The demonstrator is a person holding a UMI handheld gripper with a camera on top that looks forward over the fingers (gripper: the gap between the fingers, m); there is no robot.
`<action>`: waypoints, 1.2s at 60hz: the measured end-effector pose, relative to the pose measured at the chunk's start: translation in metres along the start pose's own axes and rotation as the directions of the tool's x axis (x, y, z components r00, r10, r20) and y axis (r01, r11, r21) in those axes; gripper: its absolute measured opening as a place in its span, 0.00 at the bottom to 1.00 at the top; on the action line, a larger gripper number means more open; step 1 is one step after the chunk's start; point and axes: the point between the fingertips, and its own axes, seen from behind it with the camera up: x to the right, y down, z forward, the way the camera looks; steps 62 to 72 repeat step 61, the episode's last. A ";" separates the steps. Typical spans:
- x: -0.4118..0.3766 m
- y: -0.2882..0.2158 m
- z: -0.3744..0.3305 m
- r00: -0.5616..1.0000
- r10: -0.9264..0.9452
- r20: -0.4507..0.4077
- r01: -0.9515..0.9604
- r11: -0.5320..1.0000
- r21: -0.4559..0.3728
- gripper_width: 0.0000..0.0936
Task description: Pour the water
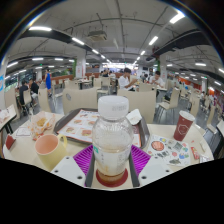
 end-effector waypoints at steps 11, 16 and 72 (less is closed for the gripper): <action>-0.004 0.017 -0.017 1.000 0.010 -0.015 -0.012 0.992 -0.122 0.88; -0.005 0.013 -0.043 0.999 0.019 -0.050 -0.026 0.988 -0.150 0.91; -0.072 -0.016 -0.269 0.981 -0.029 -0.191 -0.005 0.984 -0.179 0.90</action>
